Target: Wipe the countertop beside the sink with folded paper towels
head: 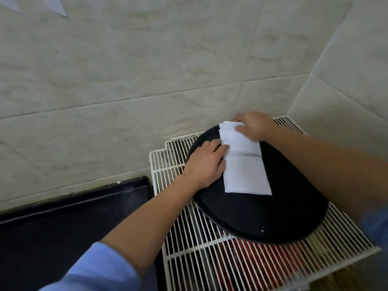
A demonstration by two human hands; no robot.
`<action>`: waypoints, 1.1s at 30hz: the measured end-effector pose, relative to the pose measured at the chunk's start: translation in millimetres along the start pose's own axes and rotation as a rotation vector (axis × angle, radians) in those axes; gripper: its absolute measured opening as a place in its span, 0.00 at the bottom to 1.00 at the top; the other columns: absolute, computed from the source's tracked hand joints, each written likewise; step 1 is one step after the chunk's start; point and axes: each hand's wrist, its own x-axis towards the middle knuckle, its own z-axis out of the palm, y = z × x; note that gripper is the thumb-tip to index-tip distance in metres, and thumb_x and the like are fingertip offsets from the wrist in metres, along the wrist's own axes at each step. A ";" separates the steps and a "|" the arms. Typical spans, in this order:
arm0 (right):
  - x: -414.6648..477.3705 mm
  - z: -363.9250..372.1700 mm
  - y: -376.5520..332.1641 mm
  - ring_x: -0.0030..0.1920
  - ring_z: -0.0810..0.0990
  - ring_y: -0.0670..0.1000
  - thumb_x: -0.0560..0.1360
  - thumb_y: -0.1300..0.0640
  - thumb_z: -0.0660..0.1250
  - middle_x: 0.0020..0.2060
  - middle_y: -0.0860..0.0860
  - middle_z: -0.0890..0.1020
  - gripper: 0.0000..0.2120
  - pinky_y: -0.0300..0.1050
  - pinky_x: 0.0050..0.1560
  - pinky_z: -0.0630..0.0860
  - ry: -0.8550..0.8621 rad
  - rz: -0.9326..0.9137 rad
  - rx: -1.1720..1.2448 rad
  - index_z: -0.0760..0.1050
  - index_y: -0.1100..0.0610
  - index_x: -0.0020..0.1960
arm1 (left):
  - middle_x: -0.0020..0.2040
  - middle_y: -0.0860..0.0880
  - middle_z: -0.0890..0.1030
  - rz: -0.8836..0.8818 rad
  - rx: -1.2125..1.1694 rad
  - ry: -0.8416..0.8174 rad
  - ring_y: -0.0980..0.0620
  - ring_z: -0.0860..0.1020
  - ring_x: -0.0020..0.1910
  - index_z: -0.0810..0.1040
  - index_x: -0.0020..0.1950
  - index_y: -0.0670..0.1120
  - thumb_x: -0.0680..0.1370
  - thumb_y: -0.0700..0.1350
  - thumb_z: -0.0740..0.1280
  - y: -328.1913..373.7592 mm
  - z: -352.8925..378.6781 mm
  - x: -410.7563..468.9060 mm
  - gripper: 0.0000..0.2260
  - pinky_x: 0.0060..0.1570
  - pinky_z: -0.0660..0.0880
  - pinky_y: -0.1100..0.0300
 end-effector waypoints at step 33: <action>-178.7 13.3 -314.5 0.54 0.79 0.59 0.79 0.49 0.59 0.53 0.55 0.80 0.13 0.53 0.51 0.76 0.183 -0.743 0.243 0.77 0.53 0.57 | 0.51 0.47 0.79 -0.812 0.306 0.037 0.42 0.78 0.50 0.76 0.55 0.46 0.78 0.47 0.59 30.6 -141.4 -366.2 0.10 0.43 0.73 0.51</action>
